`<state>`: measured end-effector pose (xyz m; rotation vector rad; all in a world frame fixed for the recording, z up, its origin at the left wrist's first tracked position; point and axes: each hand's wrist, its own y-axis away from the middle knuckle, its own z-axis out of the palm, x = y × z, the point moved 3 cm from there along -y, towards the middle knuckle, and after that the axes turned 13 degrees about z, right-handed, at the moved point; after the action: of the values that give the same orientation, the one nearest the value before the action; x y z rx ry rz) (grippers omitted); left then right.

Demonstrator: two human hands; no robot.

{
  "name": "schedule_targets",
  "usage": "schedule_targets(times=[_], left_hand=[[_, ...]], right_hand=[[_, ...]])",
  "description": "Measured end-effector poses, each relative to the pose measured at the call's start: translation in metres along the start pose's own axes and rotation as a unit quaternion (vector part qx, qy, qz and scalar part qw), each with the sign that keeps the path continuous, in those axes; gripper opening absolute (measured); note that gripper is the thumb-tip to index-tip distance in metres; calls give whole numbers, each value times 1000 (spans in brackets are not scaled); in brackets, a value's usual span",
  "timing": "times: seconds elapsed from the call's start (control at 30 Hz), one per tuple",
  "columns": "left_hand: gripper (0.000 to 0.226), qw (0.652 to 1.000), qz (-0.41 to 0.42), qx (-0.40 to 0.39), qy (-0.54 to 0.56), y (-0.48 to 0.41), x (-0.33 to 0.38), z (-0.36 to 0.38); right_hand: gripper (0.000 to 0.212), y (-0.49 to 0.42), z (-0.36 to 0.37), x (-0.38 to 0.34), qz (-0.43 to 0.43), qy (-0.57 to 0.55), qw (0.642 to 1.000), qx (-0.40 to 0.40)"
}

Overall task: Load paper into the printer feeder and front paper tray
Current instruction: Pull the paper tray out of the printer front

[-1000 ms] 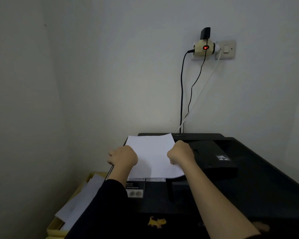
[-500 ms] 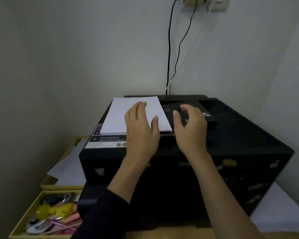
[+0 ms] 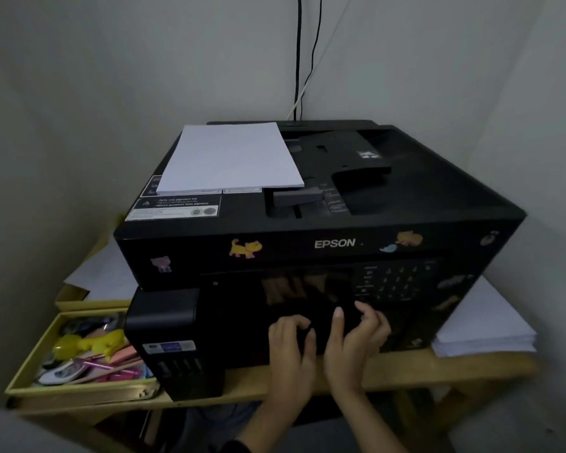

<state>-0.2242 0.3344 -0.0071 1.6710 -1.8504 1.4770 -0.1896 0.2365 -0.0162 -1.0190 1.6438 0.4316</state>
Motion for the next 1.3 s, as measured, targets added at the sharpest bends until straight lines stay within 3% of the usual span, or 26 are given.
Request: schedule_targets(times=[0.1,0.2,0.33,0.47,0.57,0.67,0.73,0.9,1.03,1.1,1.17,1.2,1.27,1.3], left_hand=[[19,967,-244,-36,64,9,-14,14],[39,865,-439,-54,238,17,-25,24],[85,731,-490,-16,475,19,-28,31],[80,687,-507,54,517,15,-26,33],[76,697,-484,76,523,13,-30,33],[58,694,-474,95,533,11,-28,34],[59,688,-473,101,541,11,-26,36],[50,713,-469,104,510,12,-24,38],[61,710,-506,117,475,23,-17,42],[61,723,-528,129,427,30,-18,44],[63,739,-544,109,383,33,-18,46],[61,754,-547,78,354,34,-18,46],[45,834,-503,-1,228,35,-14,38],[43,879,-452,-32,149,33,-12,32]], right_hand=[[45,9,7,30,194,-23,980,-42],[41,16,8,38,352,-128,922,-100],[49,21,16,39,495,-269,808,-174],[59,16,16,41,529,-353,745,-203],[49,11,12,38,530,-408,710,-221],[45,9,13,39,521,-416,705,-239],[48,8,14,42,515,-413,712,-240],[69,8,17,43,509,-384,735,-231],[87,21,14,44,537,-336,750,-191],[68,24,10,48,539,-313,766,-160],[34,24,5,48,558,-298,766,-117],[31,24,4,48,571,-284,764,-99],[55,27,1,45,592,-204,776,-74],[68,29,-2,42,582,-141,799,-58]])
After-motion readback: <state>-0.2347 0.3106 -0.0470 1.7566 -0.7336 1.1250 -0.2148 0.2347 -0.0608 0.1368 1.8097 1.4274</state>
